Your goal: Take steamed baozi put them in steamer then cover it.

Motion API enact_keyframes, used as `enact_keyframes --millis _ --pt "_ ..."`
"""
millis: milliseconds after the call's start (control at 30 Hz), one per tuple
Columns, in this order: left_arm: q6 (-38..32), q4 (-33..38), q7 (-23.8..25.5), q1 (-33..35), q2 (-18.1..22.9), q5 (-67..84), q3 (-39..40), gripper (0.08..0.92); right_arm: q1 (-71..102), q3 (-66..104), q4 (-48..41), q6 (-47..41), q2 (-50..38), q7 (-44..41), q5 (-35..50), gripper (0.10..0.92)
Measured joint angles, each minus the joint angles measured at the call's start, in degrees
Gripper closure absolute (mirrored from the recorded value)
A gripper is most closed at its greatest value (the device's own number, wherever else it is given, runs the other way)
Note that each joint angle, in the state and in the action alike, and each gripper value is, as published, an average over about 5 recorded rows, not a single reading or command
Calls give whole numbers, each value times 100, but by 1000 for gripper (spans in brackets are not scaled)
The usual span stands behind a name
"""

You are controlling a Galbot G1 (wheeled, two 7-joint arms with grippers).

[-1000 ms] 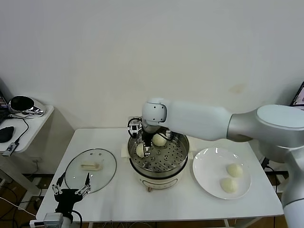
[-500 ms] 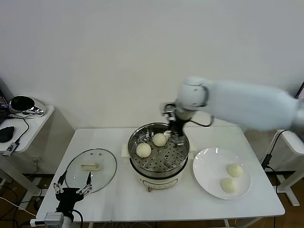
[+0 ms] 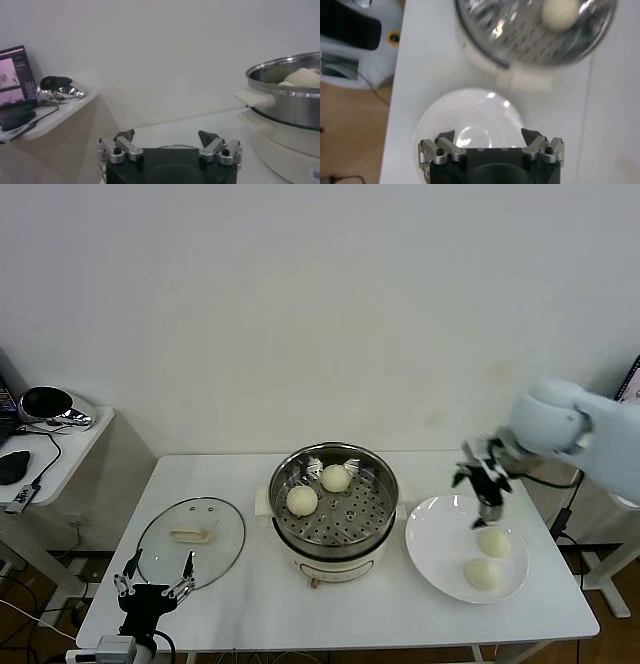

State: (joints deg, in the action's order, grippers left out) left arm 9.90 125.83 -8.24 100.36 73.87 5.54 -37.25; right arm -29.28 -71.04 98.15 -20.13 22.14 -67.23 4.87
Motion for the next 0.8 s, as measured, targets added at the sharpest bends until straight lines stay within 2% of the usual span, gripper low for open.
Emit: enact_keyframes --millis 400,800 --pt "-2 61 1 151 57 -70 -100 177 2367 1608 -374 453 -216 202 -897 203" --pt "-15 47 -2 220 95 -78 -181 177 3429 2324 -865 512 164 443 -1267 203"
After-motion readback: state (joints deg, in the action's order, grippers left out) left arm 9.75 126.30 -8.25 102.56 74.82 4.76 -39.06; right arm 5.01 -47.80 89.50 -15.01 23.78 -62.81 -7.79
